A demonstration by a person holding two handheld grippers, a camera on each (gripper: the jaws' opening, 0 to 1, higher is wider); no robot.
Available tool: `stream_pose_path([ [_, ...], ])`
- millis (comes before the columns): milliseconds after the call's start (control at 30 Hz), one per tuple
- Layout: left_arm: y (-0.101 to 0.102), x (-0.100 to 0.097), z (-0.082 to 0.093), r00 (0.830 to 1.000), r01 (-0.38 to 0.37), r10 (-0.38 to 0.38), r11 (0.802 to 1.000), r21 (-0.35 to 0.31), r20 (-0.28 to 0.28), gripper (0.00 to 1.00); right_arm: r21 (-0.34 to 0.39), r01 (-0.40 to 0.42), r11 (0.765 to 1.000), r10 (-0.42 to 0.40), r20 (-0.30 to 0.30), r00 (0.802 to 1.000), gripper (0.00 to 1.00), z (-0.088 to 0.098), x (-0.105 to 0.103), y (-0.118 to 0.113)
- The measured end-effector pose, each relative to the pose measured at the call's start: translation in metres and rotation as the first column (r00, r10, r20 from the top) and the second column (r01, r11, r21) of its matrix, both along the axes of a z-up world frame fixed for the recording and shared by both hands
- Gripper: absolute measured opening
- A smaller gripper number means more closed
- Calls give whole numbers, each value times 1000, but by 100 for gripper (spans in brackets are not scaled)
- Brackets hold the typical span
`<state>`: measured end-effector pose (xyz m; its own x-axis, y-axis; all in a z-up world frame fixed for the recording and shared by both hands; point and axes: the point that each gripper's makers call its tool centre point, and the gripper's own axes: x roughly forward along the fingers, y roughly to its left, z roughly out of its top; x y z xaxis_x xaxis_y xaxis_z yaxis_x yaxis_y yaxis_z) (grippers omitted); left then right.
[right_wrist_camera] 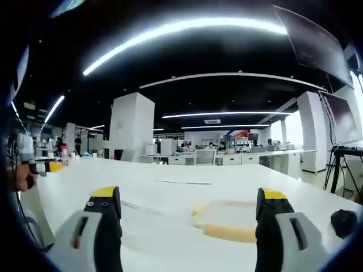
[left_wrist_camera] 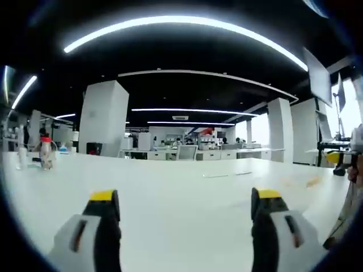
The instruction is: Snap each plastic latch of the storage box into its locked position after aligning the lid with the box until every specified latch is closed and the lid sits flush.
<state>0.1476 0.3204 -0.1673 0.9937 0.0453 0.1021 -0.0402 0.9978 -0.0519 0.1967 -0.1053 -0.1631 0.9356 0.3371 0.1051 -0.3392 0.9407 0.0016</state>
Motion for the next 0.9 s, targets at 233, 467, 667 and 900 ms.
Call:
stream_pose_path([
  [233, 1, 0, 1, 1000, -6, 6, 1000, -5, 1, 97, -2, -3, 1000, 3, 7, 1000, 100, 3, 0, -2],
  [467, 8, 1, 2, 1000, -31, 31, 1000, 0, -3, 96, 5, 8, 1000, -8, 20, 1000, 99, 6, 1, -9],
  [667, 7, 2, 4, 1000, -24, 24, 1000, -1, -6, 99, 9, 19, 1000, -20, 19, 1000, 99, 6, -1, -10],
  [900, 9, -1, 2, 999, -34, 33, 999, -29, -11, 99, -11, 6, 1000, -6, 24, 1000, 99, 7, -2, -3],
])
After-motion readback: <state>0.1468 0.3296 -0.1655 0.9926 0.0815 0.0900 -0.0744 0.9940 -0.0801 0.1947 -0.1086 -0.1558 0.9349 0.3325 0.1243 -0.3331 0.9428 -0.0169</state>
